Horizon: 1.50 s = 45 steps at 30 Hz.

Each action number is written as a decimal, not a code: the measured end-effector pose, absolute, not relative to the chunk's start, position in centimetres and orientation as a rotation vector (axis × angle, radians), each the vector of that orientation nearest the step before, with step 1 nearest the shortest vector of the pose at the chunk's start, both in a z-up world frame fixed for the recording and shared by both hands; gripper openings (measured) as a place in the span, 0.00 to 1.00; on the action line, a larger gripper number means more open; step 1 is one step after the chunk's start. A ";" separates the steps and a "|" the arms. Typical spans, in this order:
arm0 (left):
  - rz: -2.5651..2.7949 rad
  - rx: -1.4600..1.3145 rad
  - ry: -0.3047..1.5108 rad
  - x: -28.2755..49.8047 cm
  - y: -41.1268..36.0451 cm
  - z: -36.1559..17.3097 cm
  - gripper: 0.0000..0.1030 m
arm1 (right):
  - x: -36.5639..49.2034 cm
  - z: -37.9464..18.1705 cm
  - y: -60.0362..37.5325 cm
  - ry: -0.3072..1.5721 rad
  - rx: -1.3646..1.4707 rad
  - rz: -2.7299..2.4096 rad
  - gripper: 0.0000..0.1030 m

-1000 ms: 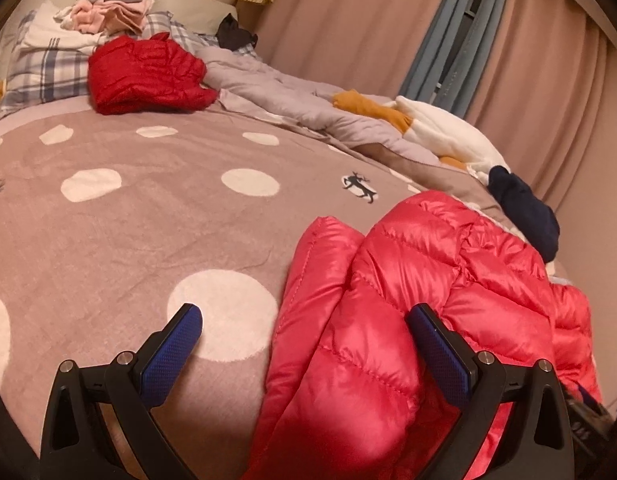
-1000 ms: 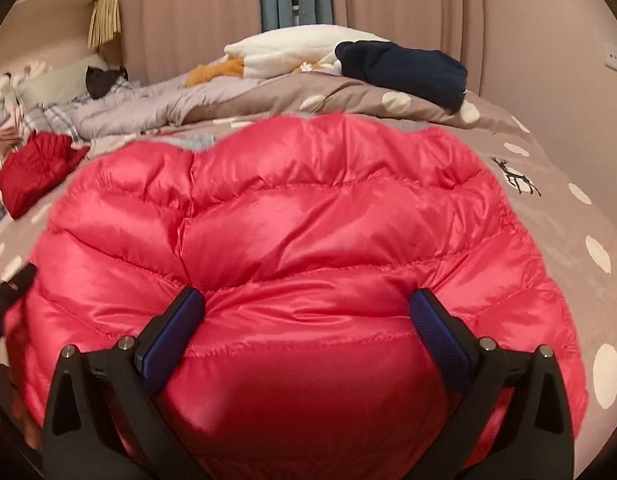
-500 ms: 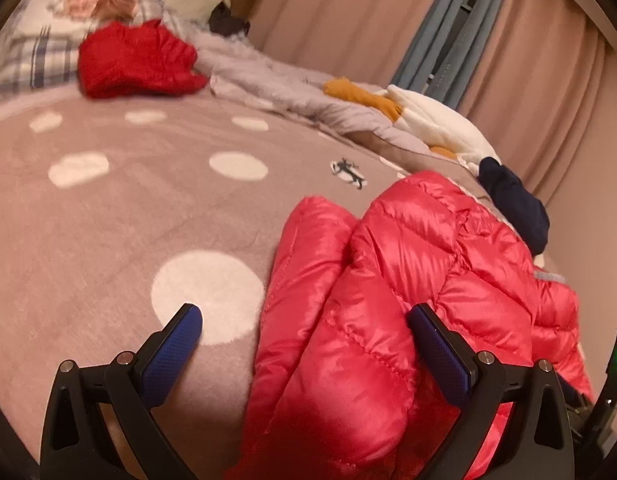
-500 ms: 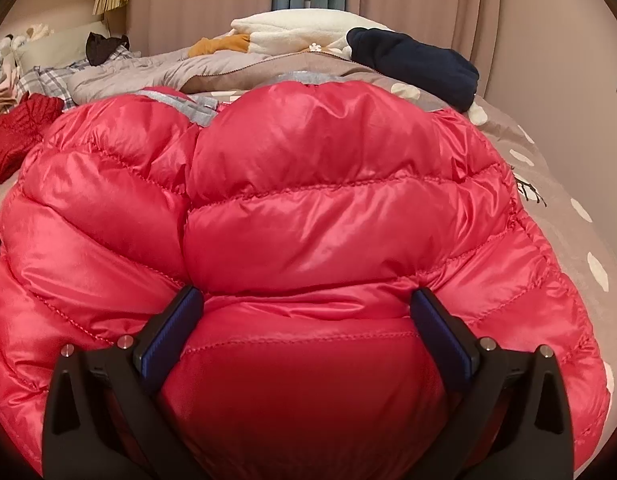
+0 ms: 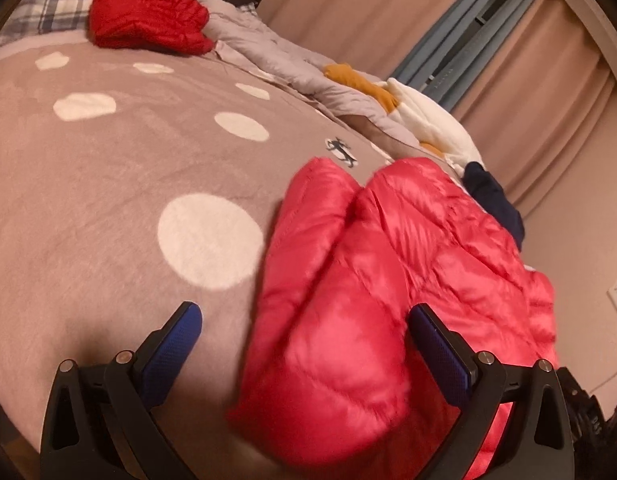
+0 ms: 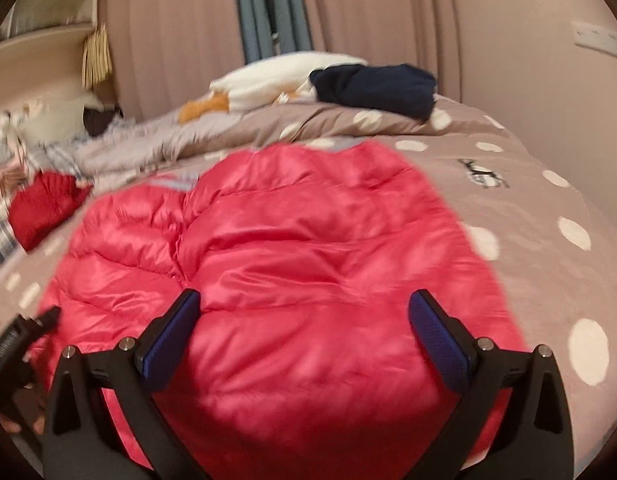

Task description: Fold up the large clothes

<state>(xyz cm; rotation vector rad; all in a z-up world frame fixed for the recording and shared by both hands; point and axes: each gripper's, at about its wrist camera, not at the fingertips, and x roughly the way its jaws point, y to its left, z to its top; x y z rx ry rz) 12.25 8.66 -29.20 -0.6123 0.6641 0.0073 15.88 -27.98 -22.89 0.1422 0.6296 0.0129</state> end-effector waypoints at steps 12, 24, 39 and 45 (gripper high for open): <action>-0.255 -0.790 0.712 12.2 6.6 -29.6 0.99 | 12.2 -23.4 -36.8 0.644 0.308 -0.215 1.00; -0.258 -0.869 0.710 15.5 5.3 -30.4 0.67 | 14.0 -27.1 -37.1 0.723 0.418 -0.126 0.75; -0.069 -0.690 0.550 13.1 5.7 -28.2 0.33 | 13.7 -26.3 -34.3 0.702 0.279 -0.071 0.36; 0.085 -0.679 0.471 11.1 10.0 -26.3 0.31 | 14.6 -27.3 -30.8 0.737 0.338 0.085 0.35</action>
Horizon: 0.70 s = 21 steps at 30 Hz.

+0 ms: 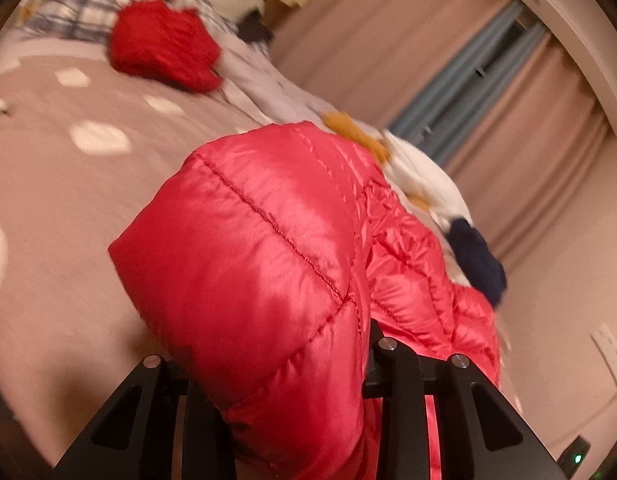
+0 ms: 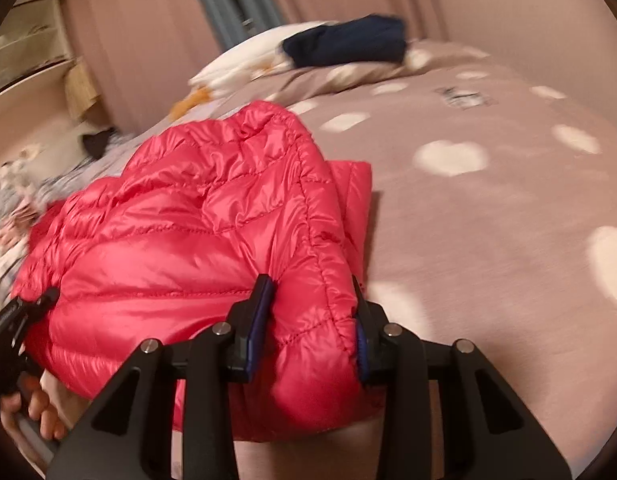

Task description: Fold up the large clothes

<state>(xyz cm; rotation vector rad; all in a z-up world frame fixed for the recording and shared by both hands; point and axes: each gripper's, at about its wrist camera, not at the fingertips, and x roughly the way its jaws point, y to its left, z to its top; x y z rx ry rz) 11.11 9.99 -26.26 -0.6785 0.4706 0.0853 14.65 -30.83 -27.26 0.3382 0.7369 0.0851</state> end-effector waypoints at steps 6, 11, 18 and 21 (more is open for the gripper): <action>0.144 -0.503 0.450 10.2 8.7 -23.4 0.31 | 15.7 -27.7 -25.0 0.778 0.161 0.119 0.36; 0.122 -0.358 0.466 11.2 5.8 -21.6 0.31 | 16.3 -28.0 -25.2 0.789 0.117 0.106 0.37; -0.166 -0.441 0.473 11.7 3.6 -19.0 0.51 | 16.4 -28.6 -26.2 0.798 0.228 0.166 0.37; -0.382 -0.466 0.497 12.1 1.0 -18.7 0.69 | 16.2 -28.7 -26.0 0.795 0.235 0.170 0.37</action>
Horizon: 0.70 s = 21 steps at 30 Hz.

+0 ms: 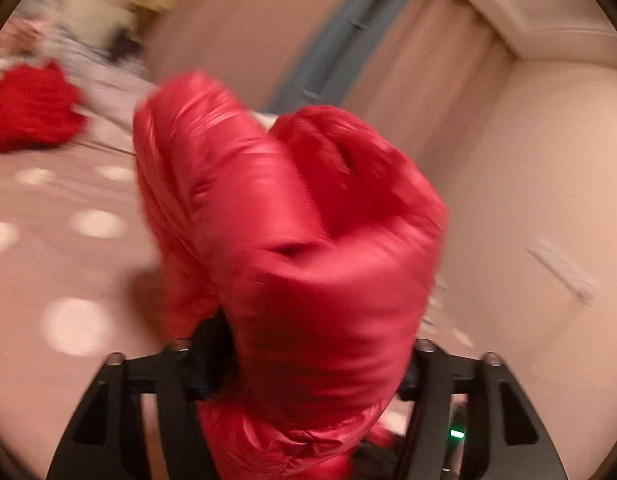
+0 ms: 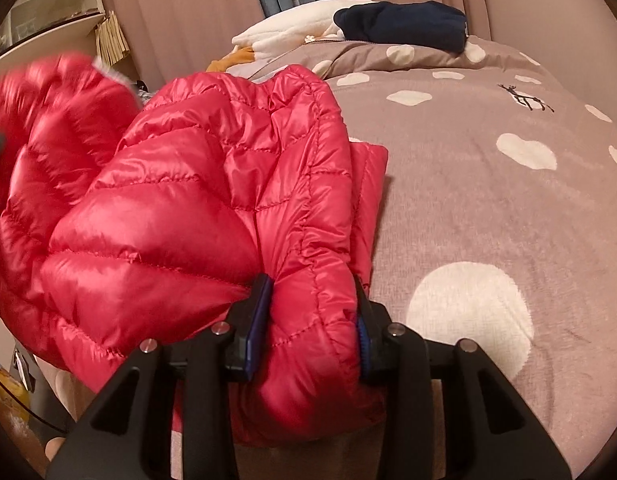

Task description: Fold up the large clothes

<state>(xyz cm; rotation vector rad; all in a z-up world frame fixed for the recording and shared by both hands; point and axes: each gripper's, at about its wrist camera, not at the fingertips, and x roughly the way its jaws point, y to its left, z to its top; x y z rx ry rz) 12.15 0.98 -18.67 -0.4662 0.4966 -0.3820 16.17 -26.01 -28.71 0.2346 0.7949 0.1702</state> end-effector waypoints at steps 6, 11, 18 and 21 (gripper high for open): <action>-0.410 -0.344 0.646 15.1 -5.0 -21.5 0.74 | 15.4 -28.3 -29.9 0.803 0.380 0.140 0.54; -0.402 -0.248 0.683 15.8 -7.8 -22.7 0.75 | 13.1 -27.0 -33.9 0.762 0.421 0.057 0.67; -0.254 -0.065 0.718 17.4 -12.8 -24.7 0.79 | 12.0 -25.1 -34.0 0.743 0.294 -0.093 0.66; -0.225 -0.026 0.727 17.6 -14.3 -25.4 0.82 | 10.7 -24.7 -35.4 0.734 0.282 -0.141 0.66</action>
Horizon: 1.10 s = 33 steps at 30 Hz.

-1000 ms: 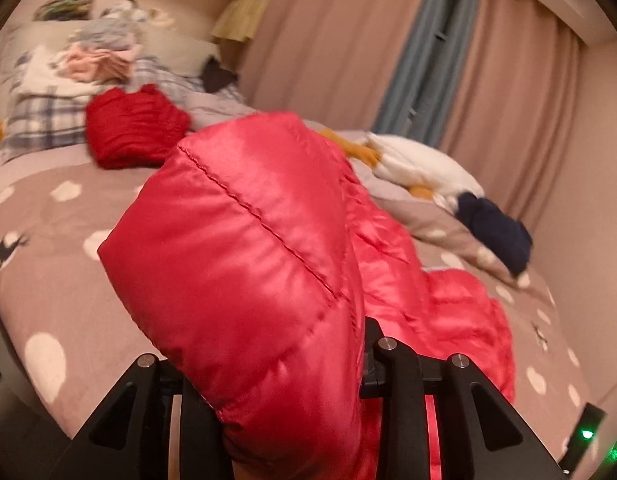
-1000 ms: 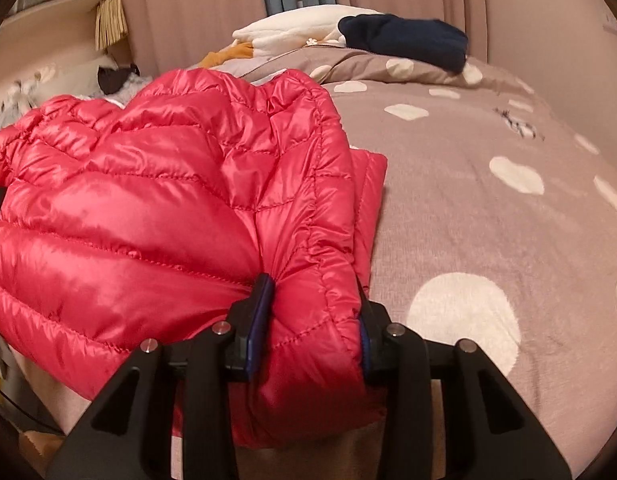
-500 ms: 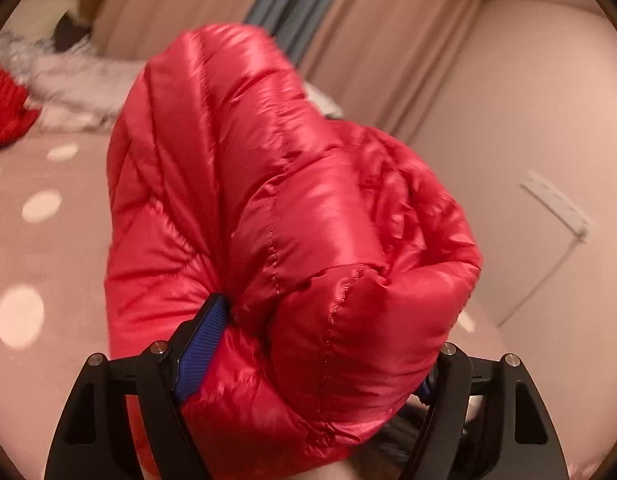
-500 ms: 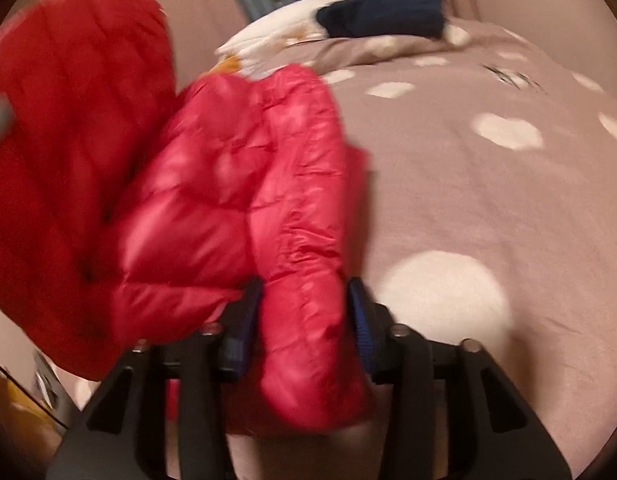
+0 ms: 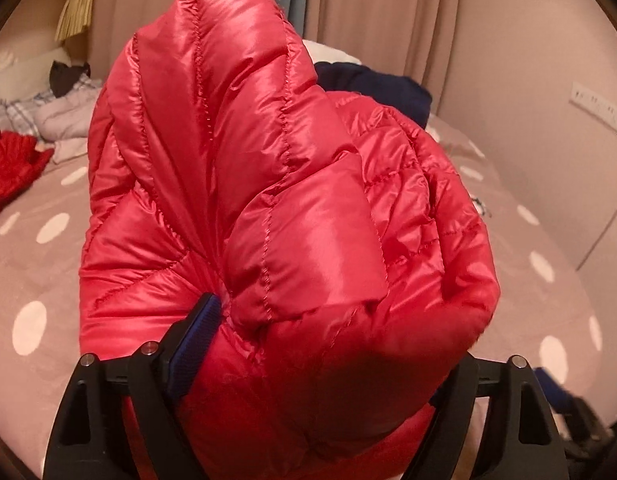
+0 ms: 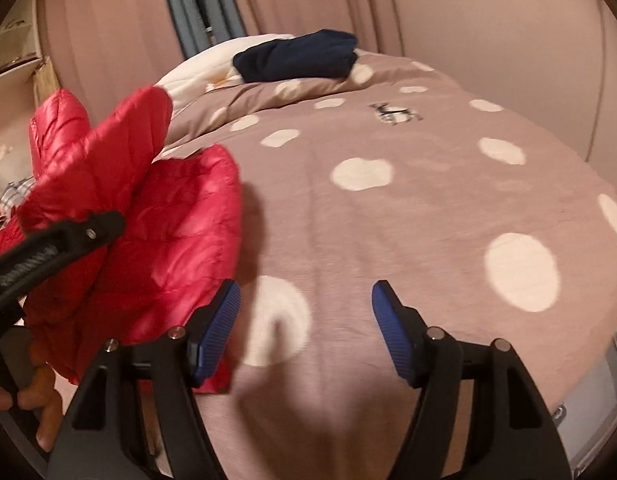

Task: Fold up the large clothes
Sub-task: 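Carry the jacket with the left gripper while the right gripper opens and withdraws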

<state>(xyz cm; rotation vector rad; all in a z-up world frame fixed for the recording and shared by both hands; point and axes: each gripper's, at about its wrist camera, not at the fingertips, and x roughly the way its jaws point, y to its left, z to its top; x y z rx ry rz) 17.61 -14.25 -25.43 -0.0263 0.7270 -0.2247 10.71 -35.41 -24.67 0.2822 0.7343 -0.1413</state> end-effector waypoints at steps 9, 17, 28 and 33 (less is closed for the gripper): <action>-0.263 0.208 0.748 17.7 -19.8 -29.1 0.96 | 8.2 -22.1 -39.0 0.649 0.311 -0.254 0.67; -0.364 0.162 0.733 16.3 -19.9 -27.9 0.96 | 7.3 -21.2 -39.0 0.642 0.321 -0.222 0.67; -0.562 -0.081 0.708 13.5 -14.0 -24.8 0.96 | 7.7 -20.2 -38.0 0.617 0.347 -0.161 0.69; -0.625 -0.251 0.696 13.3 -10.6 -24.5 0.96 | 7.9 -20.1 -37.8 0.608 0.358 -0.159 0.70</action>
